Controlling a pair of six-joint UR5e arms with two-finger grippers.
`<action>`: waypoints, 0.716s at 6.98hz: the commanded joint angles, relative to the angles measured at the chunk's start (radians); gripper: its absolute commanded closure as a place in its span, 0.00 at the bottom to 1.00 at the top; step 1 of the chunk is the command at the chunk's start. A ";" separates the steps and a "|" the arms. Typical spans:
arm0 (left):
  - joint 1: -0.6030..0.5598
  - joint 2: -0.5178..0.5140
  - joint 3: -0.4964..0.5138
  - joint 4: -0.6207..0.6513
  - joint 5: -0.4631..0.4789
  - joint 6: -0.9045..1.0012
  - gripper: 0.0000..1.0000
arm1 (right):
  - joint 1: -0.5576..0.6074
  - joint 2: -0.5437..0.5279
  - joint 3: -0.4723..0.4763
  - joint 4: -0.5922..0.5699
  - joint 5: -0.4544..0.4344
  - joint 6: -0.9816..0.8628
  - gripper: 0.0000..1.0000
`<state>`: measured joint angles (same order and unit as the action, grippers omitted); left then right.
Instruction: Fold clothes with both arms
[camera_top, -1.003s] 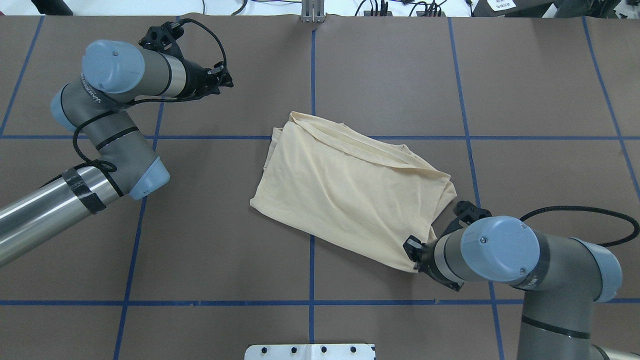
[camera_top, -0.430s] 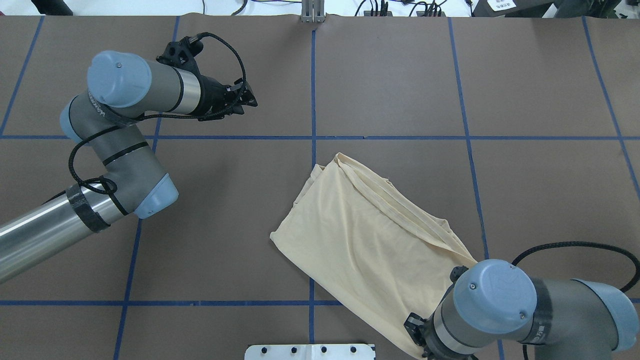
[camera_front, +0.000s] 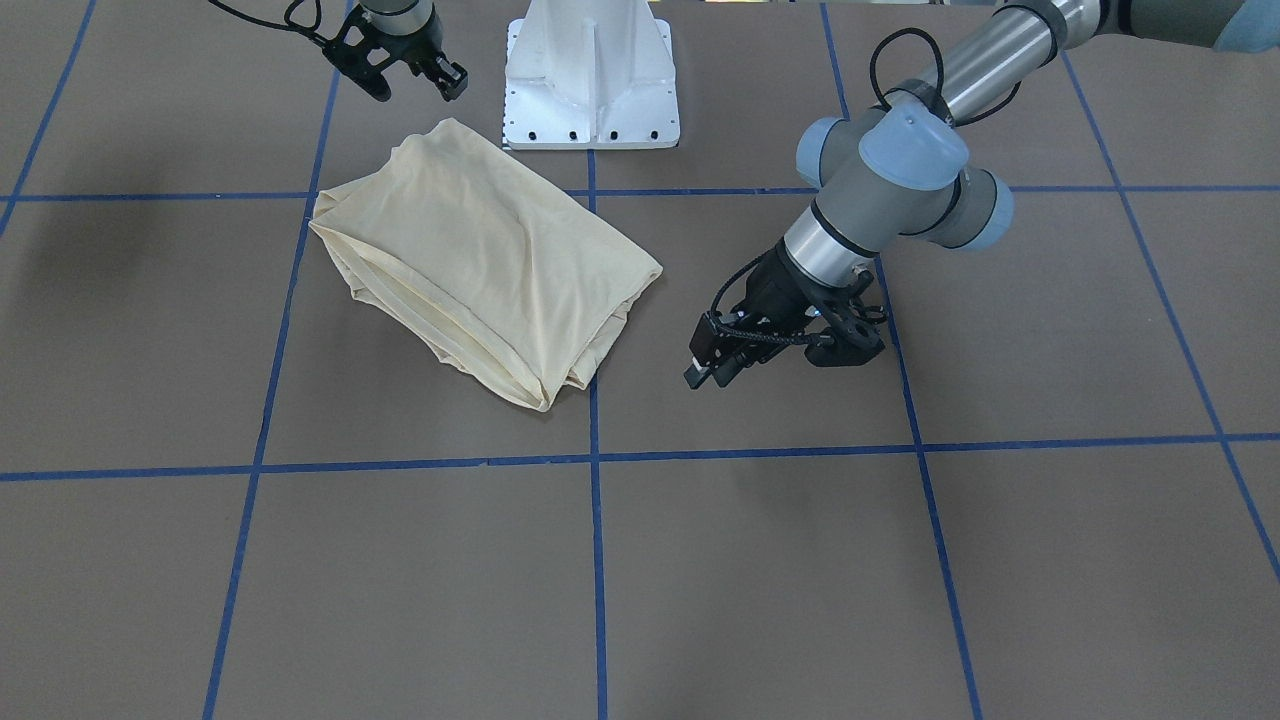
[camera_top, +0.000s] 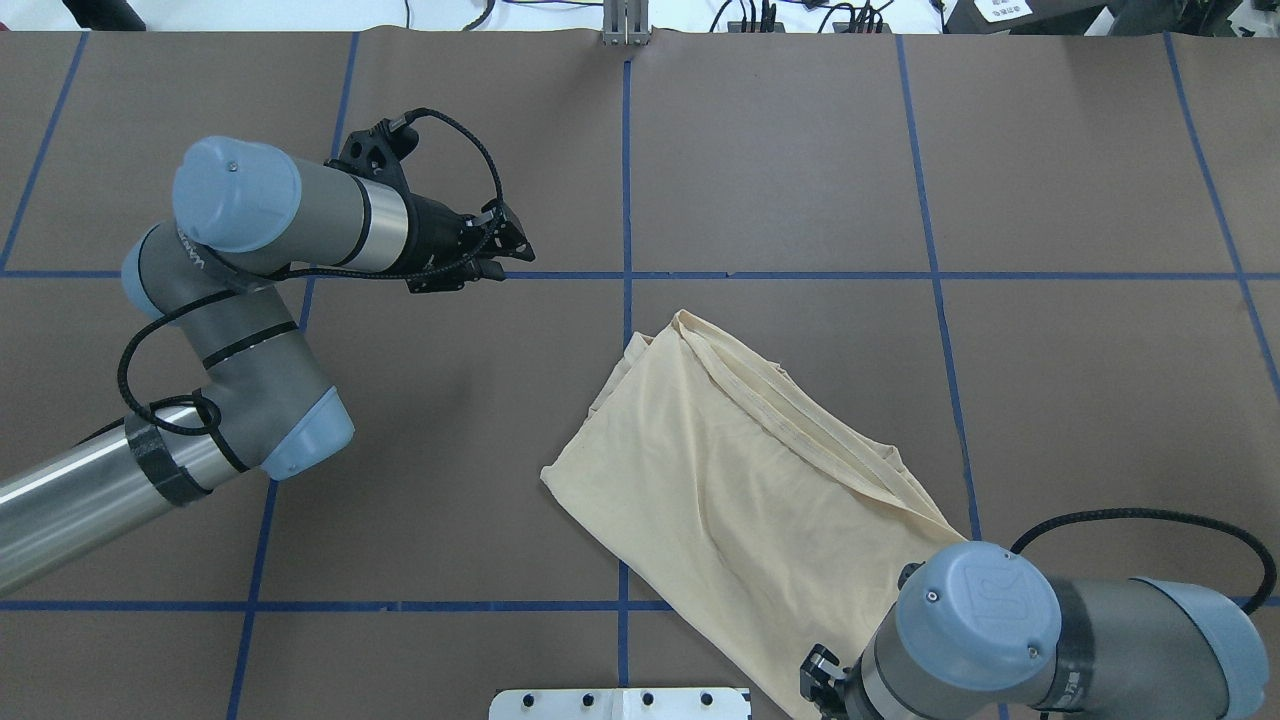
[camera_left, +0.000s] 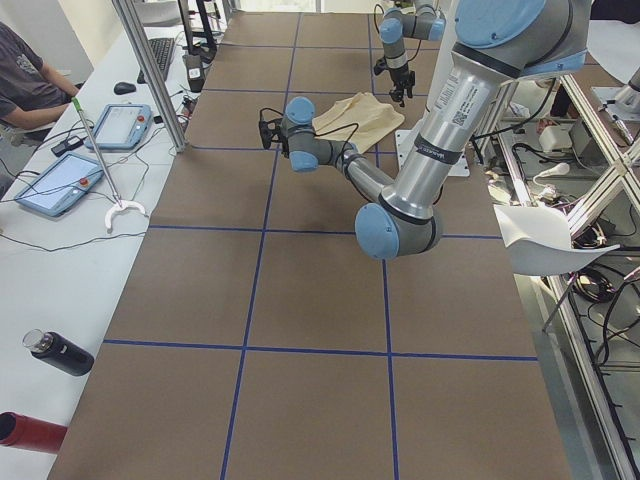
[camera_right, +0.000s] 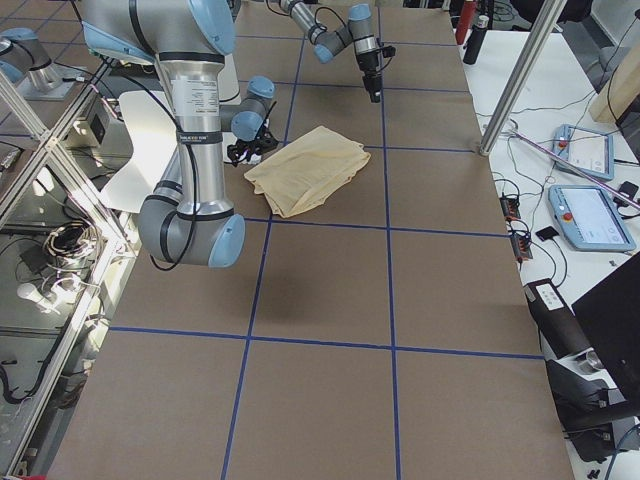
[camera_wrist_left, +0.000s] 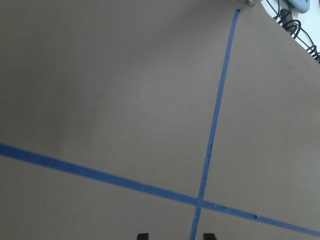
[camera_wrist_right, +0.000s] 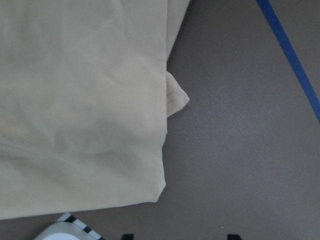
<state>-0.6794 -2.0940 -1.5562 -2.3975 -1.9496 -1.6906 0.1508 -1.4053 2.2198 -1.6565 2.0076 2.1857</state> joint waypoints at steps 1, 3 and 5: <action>0.113 0.108 -0.125 0.003 0.015 -0.079 0.46 | 0.213 0.088 -0.040 0.000 0.003 -0.015 0.00; 0.249 0.112 -0.134 0.110 0.174 -0.107 0.44 | 0.462 0.201 -0.145 0.013 -0.022 -0.129 0.00; 0.296 0.069 -0.128 0.198 0.202 -0.107 0.43 | 0.565 0.201 -0.167 0.015 -0.024 -0.239 0.00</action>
<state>-0.4210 -2.0078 -1.6871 -2.2502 -1.7711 -1.7960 0.6472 -1.2114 2.0757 -1.6435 1.9868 2.0022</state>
